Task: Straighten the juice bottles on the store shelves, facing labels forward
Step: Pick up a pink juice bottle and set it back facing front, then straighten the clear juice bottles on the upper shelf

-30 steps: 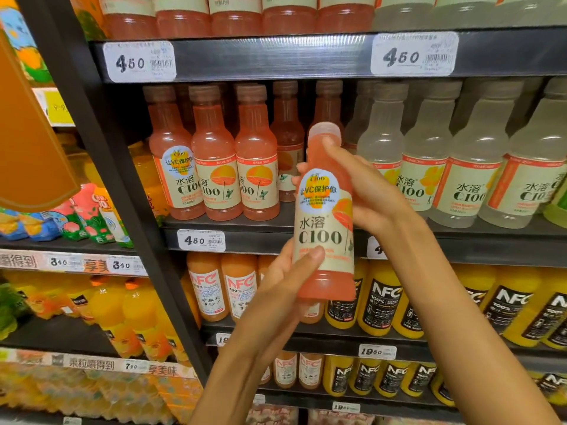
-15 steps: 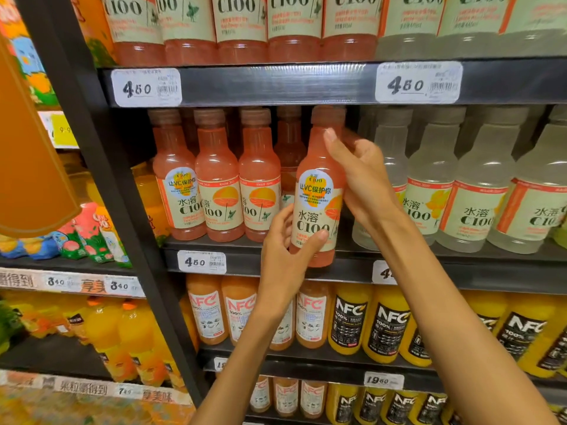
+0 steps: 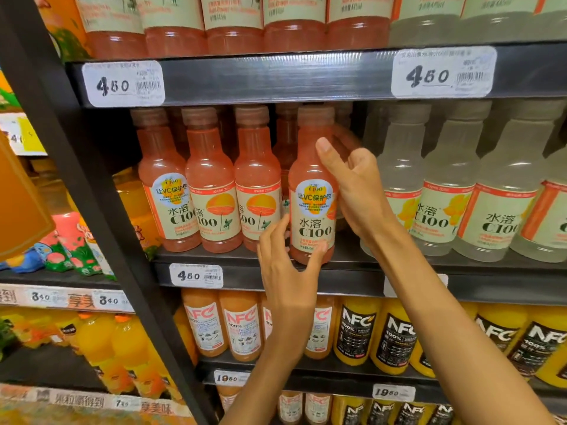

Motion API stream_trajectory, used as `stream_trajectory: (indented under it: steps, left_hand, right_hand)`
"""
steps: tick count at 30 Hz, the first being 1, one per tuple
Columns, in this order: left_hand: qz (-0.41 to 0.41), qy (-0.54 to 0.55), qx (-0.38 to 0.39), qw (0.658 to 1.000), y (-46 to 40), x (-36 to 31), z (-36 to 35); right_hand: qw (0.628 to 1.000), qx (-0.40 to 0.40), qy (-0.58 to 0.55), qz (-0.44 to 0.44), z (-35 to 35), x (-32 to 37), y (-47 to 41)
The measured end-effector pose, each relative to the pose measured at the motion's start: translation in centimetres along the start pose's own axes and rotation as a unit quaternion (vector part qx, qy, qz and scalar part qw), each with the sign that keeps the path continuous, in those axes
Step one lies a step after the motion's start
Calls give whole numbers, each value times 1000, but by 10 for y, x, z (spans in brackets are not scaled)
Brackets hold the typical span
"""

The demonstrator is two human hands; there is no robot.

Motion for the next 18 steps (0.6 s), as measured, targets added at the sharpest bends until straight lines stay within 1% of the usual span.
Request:
stream_trajectory:
  steps: [4, 7, 9, 11, 18]
  left_hand:
    - [-2, -9, -22, 1000, -1, 0, -2]
    - [-31, -27, -51, 998, 1, -2, -2]
    - [-52, -48, -65, 995, 2, -2, -1]
    - [-56, -54, -71, 994, 1, -1, 0]
    - [-55, -76, -65, 993, -4, 1, 0]
  right_hand:
    - [998, -16, 60, -11, 4, -8, 2]
    - [996, -16, 84, 7, 4, -16, 10]
    - [991, -25, 125, 29, 5, -16, 13]
    - [987, -41, 153, 41, 6, -13, 13]
    - [984, -85, 150, 44, 0, -11, 11]
Point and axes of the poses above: each hand's wrist, its own y-axis away from the middle knuckle, its own z-axis out of the back of the hand, x = y × z, the point moved 5 cm from there along -y, towards the middle knuckle, and after that the axes turned 9 degrees about x, right-handed, at the moved point
